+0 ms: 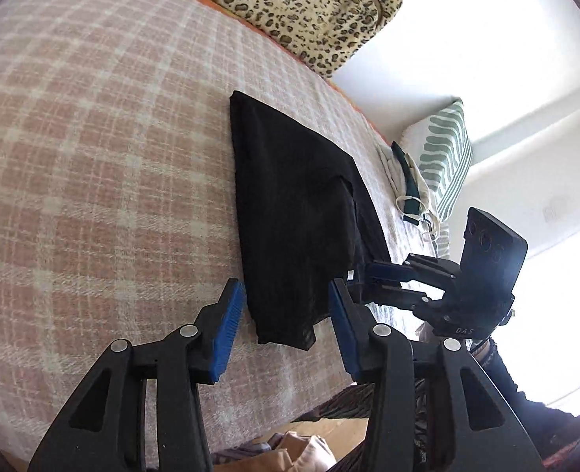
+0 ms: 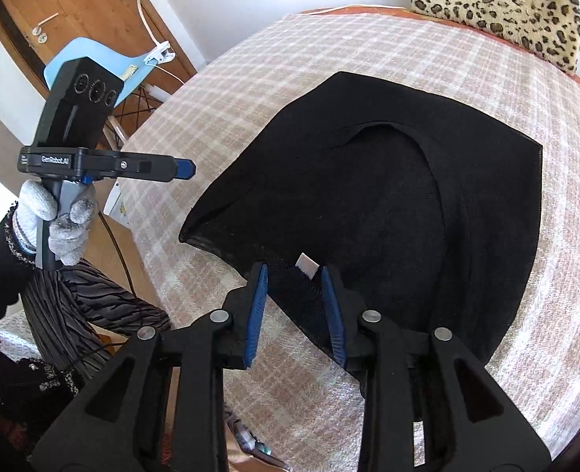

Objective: Fold small clothes

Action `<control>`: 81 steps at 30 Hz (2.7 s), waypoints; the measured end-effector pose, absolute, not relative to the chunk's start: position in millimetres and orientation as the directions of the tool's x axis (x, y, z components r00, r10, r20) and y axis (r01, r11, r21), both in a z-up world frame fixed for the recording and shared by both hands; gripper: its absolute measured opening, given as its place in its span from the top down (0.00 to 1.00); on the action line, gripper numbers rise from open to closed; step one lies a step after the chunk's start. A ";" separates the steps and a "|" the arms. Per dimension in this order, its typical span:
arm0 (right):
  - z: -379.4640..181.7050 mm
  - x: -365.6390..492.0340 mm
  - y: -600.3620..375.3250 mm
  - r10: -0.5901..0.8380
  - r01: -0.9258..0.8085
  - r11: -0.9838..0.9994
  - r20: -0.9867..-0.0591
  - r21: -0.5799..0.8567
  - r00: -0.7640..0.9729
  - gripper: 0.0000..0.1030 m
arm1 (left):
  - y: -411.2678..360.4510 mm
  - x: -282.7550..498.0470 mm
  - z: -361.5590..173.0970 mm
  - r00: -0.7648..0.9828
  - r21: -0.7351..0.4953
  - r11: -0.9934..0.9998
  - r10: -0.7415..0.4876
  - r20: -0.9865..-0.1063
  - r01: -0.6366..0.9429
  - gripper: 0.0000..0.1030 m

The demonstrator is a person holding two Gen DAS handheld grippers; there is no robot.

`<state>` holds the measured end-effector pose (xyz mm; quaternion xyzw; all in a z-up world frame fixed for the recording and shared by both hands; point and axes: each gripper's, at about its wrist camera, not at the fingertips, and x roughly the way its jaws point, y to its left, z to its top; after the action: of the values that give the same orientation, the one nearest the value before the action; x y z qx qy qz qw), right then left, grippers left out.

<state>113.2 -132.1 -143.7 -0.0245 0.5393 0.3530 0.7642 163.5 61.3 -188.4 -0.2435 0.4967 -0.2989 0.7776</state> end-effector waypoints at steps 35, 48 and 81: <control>-196.1 263.0 -255.6 0.731 -0.103 0.670 -0.629 0.735 0.266 0.47 | 28.5 188.4 -212.0 0.240 -0.789 0.589 -0.802 -0.547 0.174 0.54; -202.8 266.8 -250.5 0.693 -0.099 0.712 -0.671 0.696 0.264 0.86 | 18.0 186.5 -218.4 0.262 -0.731 0.658 -0.748 -0.609 0.181 0.92; -100.1 213.7 -209.6 0.554 -0.345 0.831 -0.716 0.437 0.425 0.91 | -53.0 164.0 -162.2 0.474 -0.338 0.825 -0.544 -0.692 0.454 0.94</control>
<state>213.7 -209.6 -100.1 0.1122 0.4642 0.2686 0.8365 164.0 -53.0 -162.2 -0.0537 0.4220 -0.2912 0.8569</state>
